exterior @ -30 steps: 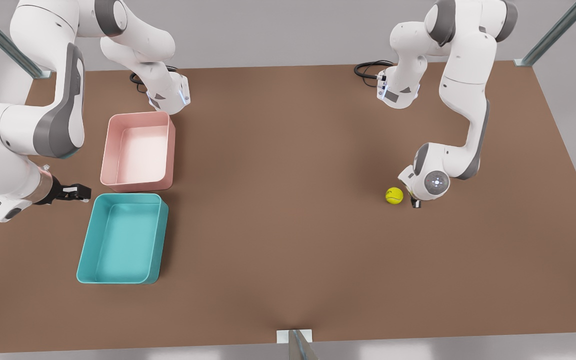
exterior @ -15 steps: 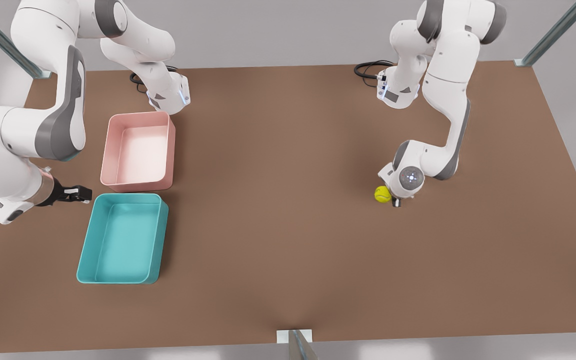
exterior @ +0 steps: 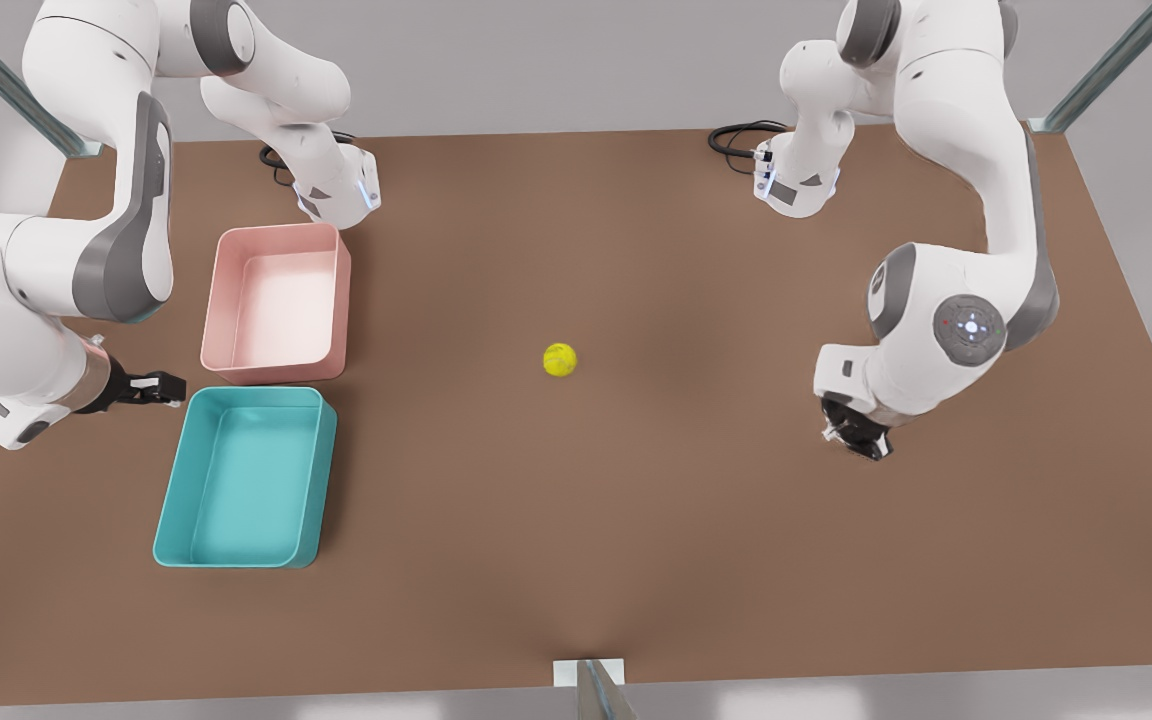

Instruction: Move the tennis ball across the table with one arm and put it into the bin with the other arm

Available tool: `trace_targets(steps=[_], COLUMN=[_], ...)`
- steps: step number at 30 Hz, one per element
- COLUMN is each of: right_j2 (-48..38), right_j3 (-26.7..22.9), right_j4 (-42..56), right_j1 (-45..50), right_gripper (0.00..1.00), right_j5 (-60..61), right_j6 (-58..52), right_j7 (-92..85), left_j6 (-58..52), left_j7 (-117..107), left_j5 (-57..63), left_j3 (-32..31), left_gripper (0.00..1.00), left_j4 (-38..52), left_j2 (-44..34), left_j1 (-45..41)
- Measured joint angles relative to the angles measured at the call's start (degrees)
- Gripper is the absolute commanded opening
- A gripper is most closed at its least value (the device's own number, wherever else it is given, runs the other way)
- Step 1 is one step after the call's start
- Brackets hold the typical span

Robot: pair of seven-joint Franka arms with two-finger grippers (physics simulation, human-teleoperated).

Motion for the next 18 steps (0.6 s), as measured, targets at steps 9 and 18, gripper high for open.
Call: trace_targets(steps=[9, 18], right_j2=[0.4, 17.9], right_j3=[0.0, 0.6], right_j4=[0.0, 4.8], right_j1=[0.0, 28.7], right_gripper=[1.0, 1.0], right_j5=[0.1, 12.9], right_j6=[0.0, 4.9], right_j7=[0.0, 7.6], left_j6=[-27.9, -36.7], left_j7=[-25.0, -41.5], left_j5=[2.4, 2.2], left_j3=[-2.6, -4.9], left_gripper=[1.0, 1.0], left_j4=[8.4, 7.5], left_j2=[-5.6, -4.4], left_j1=[1.1, 6.6])
